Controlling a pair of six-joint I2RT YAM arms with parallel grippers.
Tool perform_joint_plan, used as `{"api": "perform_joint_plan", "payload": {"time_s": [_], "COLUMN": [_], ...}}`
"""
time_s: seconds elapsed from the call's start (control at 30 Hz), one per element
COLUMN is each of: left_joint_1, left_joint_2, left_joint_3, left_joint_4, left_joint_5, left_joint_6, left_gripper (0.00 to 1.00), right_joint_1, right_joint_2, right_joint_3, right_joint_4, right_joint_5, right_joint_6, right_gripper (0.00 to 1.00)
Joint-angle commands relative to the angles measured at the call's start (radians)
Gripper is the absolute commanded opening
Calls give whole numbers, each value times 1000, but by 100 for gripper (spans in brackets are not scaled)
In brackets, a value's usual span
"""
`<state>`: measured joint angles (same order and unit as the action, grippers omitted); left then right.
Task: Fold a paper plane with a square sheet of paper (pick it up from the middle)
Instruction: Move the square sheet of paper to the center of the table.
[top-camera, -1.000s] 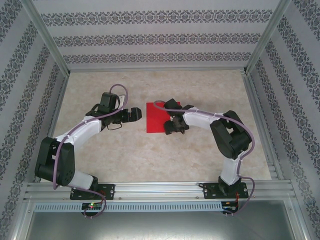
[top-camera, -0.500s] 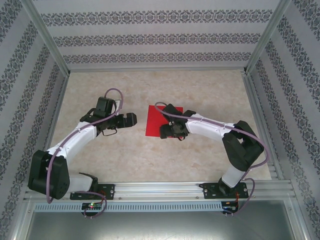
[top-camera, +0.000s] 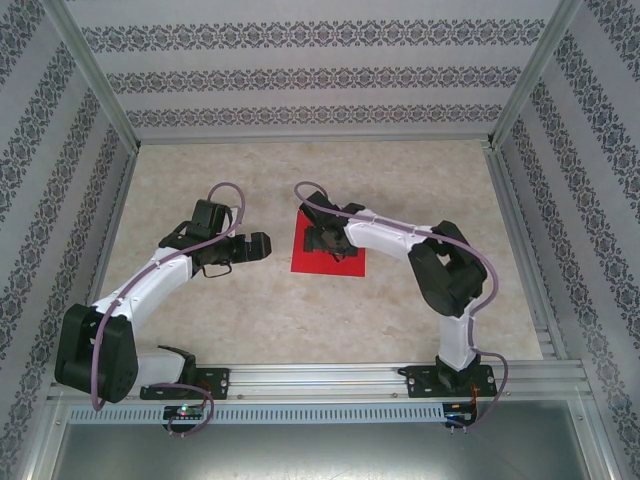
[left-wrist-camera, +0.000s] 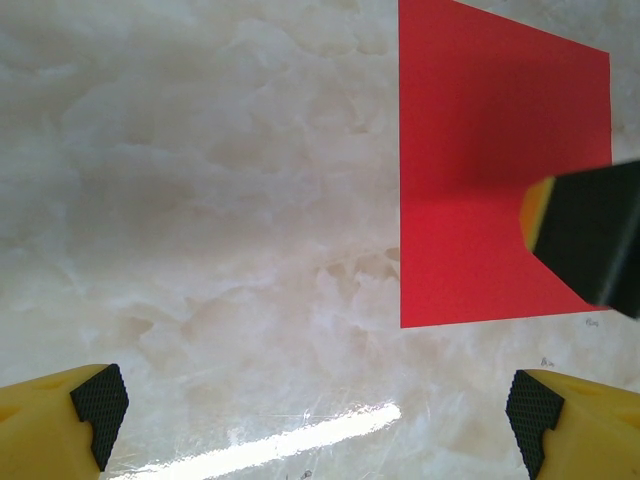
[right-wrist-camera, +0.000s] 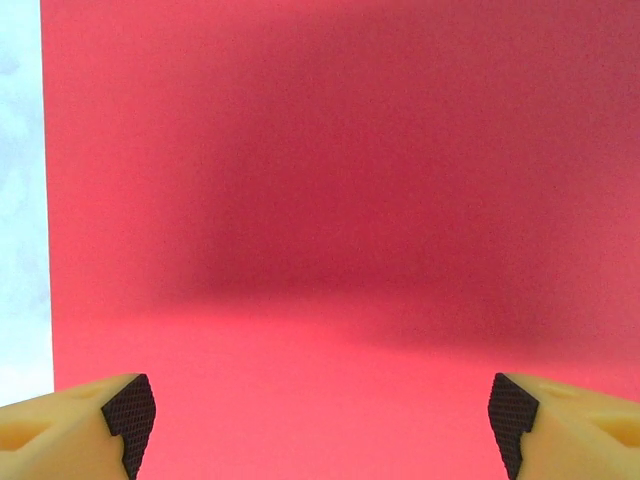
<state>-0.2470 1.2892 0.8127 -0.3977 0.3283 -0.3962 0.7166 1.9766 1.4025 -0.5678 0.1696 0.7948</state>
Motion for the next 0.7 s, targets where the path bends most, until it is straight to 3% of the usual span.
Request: {"api": "perform_joint_plan", "payload": {"time_s": [0.0, 0.47, 0.67], "left_joint_1": [6, 5, 6], "left_joint_2": [-19, 1, 14], "left_joint_3": [-6, -5, 0], "left_joint_4": [-14, -6, -4], "left_joint_5": [1, 9, 16], "left_joint_6": [-2, 2, 0], "left_gripper": [100, 100, 100], "right_joint_1": [-22, -29, 8], "right_joint_2": [51, 178, 158], "right_joint_3": [46, 109, 44], "right_joint_4": [-43, -82, -49], "right_joint_5": [48, -16, -80], "right_joint_6": [14, -117, -133], "right_gripper": [89, 87, 86]}}
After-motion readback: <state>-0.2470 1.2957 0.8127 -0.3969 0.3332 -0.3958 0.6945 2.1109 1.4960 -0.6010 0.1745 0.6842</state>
